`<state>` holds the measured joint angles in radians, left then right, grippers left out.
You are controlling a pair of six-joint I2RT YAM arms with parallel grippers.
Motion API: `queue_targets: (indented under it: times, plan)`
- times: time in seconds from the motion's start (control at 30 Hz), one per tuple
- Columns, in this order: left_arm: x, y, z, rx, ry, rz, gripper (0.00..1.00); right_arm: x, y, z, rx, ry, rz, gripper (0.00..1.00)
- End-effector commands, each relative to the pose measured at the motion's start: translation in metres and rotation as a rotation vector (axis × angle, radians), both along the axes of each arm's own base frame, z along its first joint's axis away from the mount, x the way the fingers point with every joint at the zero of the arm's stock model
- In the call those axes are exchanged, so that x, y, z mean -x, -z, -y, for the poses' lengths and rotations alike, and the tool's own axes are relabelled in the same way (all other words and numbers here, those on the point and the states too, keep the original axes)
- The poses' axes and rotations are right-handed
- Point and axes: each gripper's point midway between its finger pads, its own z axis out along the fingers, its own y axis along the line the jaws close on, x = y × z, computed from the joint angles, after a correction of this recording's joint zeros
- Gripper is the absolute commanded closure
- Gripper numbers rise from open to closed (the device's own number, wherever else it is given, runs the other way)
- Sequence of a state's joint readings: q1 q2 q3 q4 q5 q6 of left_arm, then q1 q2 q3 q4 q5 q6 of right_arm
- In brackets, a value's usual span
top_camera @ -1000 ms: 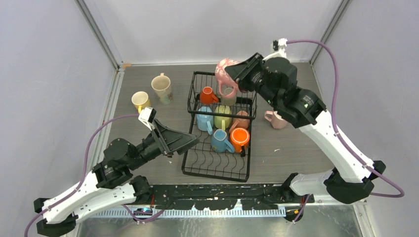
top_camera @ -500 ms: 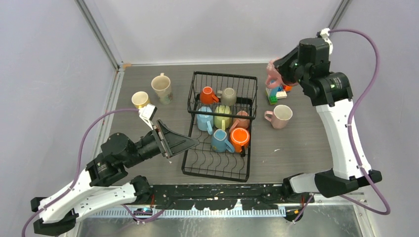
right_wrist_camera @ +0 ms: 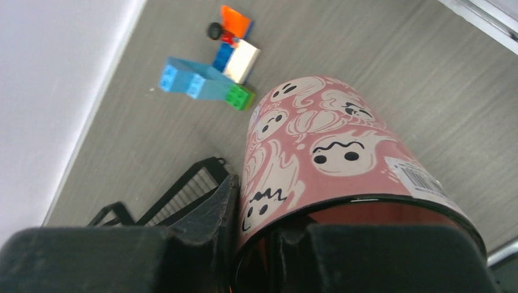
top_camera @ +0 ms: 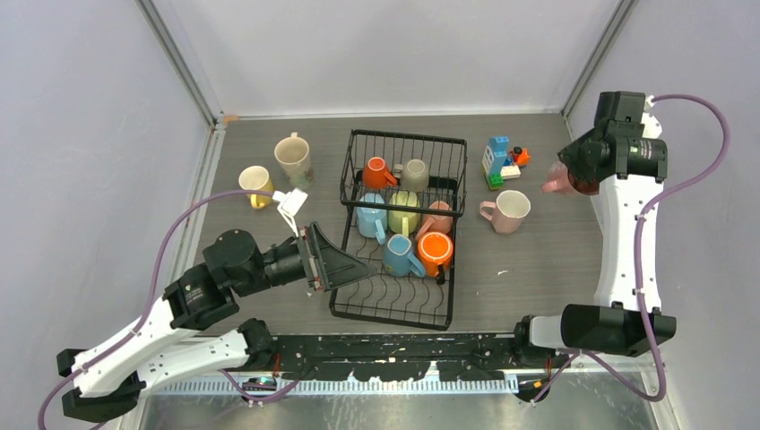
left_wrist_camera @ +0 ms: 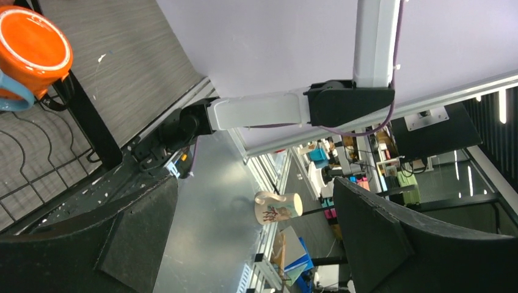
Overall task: Unload the cups from the dish rack
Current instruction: Place the cup at the center of the board.
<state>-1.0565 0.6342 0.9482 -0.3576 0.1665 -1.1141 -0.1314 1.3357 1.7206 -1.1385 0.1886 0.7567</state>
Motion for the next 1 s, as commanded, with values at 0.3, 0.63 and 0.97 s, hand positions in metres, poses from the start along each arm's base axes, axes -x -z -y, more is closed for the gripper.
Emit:
queue_targets:
  times: [0.3, 0.63, 0.97]
  plan:
    - [0.016, -0.005, 0.006, -0.018, 0.108, 0.022, 0.00, -0.048, 0.067, 0.058, -0.060, 0.129, -0.106, 1.00]
    - [0.016, -0.001, 0.005, -0.008, 0.102, 0.021, 0.00, -0.101, 0.093, 0.084, -0.096, 0.231, -0.138, 1.00]
    - [0.016, 0.001, 0.005, -0.004, 0.101, 0.013, 0.00, -0.140, 0.143, 0.092, -0.159, 0.273, -0.227, 0.99]
